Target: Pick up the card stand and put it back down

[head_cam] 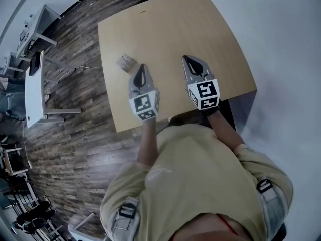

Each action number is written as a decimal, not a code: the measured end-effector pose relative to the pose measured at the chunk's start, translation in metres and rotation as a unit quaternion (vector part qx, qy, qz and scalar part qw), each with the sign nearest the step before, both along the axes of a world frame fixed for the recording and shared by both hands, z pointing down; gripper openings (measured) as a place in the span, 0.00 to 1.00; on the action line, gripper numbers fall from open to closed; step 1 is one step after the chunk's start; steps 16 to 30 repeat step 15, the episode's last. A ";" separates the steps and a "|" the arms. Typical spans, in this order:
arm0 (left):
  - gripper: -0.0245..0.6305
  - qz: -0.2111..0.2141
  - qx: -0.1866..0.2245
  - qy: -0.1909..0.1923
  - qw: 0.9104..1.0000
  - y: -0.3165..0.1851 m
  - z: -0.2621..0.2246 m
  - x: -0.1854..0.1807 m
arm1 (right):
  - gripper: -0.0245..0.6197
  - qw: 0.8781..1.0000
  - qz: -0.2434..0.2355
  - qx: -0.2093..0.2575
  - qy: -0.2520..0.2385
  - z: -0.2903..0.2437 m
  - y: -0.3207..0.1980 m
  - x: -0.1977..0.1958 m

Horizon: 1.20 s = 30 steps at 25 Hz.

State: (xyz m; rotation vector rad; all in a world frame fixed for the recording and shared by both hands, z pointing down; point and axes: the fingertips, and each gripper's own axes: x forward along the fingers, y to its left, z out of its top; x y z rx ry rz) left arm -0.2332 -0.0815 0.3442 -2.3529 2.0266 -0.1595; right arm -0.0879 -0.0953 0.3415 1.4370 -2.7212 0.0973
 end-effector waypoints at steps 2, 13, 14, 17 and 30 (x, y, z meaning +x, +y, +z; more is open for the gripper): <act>0.04 -0.008 0.003 0.005 1.000 0.001 -0.002 -0.010 | 0.05 1.000 0.009 0.010 0.003 -0.007 -0.002 0.006; 0.04 -0.021 -0.009 0.003 1.000 0.007 0.019 -0.020 | 0.05 0.999 -0.034 0.012 0.027 -0.002 0.003 -0.018; 0.04 -0.024 -0.008 0.004 1.000 0.008 0.018 -0.022 | 0.05 0.999 -0.042 0.010 0.030 0.000 0.004 -0.021; 0.04 -0.026 -0.007 0.006 1.000 0.008 0.017 -0.023 | 0.05 0.998 -0.048 0.008 0.033 0.001 0.005 -0.024; 0.04 -0.026 -0.007 0.006 1.000 0.008 0.017 -0.023 | 0.05 0.998 -0.048 0.008 0.033 0.001 0.005 -0.024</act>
